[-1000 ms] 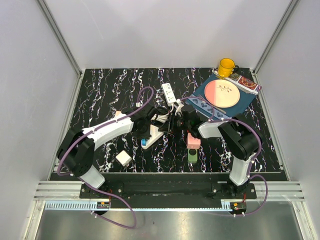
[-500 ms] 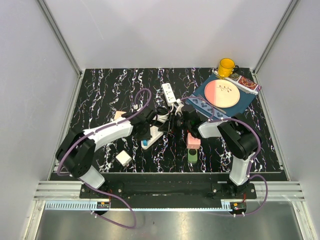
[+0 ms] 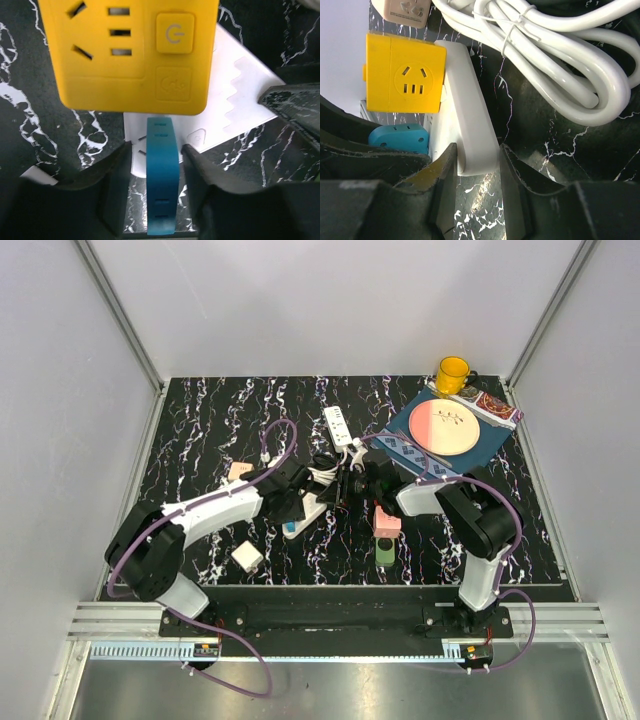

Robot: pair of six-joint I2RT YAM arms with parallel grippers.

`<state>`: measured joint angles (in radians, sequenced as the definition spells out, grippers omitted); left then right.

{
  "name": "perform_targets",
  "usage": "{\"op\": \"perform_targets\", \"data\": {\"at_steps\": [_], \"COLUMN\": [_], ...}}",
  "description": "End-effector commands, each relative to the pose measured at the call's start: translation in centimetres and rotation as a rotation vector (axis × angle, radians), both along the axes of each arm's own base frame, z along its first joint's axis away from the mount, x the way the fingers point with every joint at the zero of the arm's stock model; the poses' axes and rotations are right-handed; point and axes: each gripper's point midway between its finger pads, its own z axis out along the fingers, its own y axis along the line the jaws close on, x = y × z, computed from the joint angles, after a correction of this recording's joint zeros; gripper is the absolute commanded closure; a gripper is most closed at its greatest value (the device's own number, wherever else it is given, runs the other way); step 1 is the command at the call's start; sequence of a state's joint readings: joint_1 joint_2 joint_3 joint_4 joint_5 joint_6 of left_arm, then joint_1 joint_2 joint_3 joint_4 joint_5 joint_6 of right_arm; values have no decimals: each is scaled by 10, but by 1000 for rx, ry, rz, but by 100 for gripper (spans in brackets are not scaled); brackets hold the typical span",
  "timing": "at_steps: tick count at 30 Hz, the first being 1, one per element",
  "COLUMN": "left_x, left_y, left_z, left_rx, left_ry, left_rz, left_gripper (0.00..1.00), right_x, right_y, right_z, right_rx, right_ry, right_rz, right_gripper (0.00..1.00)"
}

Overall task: Insert the plug
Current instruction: Insert the plug into the socket, then move the socket to the center of the board.

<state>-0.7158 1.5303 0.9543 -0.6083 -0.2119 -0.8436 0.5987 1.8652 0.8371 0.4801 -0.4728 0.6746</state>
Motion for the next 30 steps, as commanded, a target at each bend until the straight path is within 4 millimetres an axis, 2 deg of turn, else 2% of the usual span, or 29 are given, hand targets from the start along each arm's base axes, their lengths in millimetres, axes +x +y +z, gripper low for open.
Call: {"op": "perform_targets", "data": {"at_steps": [1, 6, 11, 12, 15, 16, 19, 20, 21, 24, 25, 26, 30], "left_x": [1, 13, 17, 16, 16, 16, 22, 26, 26, 35, 39, 44, 54], "left_y": [4, 6, 13, 17, 32, 37, 54, 64, 71, 89, 92, 101, 130], "left_z": [15, 63, 113, 130, 158, 164, 188, 194, 201, 213, 218, 219, 225], "left_rx": [55, 6, -63, -90, -109, -104, -125, -120, -125, -101, -91, -74, 4], "left_ry": [-17, -139, -277, -322, -415, -435, -541, -570, -602, -671, -700, -714, -779], "left_rz": [2, 23, 46, 50, 54, 40, 37, 55, 58, 54, 36, 58, 93], "left_gripper": [46, 27, 1, 1, 1, 1, 1, 1, 1, 1, 1, 1, 1], "right_x": [-2, 6, 5, 2, -14, -27, -37, -50, -54, -71, -70, -78, -84], "right_y": [5, -8, -18, -21, -18, -9, -8, 0, 1, 11, 11, 19, 41], "right_z": [25, 51, 75, 79, 80, 79, 68, 61, 55, 38, 34, 27, 19], "right_rx": [-8, -83, -109, -108, -158, -178, -289, -303, -315, -349, -371, -383, -397], "right_ry": [-68, -153, -216, -228, -272, -290, -336, -331, -322, -296, -298, -293, -288], "right_rz": [45, 9, -15, -14, 9, 43, 23, 48, 47, 67, 46, 72, 87], "right_gripper": [79, 69, 52, 50, 45, 44, 42, 42, 42, 42, 42, 42, 42]}}
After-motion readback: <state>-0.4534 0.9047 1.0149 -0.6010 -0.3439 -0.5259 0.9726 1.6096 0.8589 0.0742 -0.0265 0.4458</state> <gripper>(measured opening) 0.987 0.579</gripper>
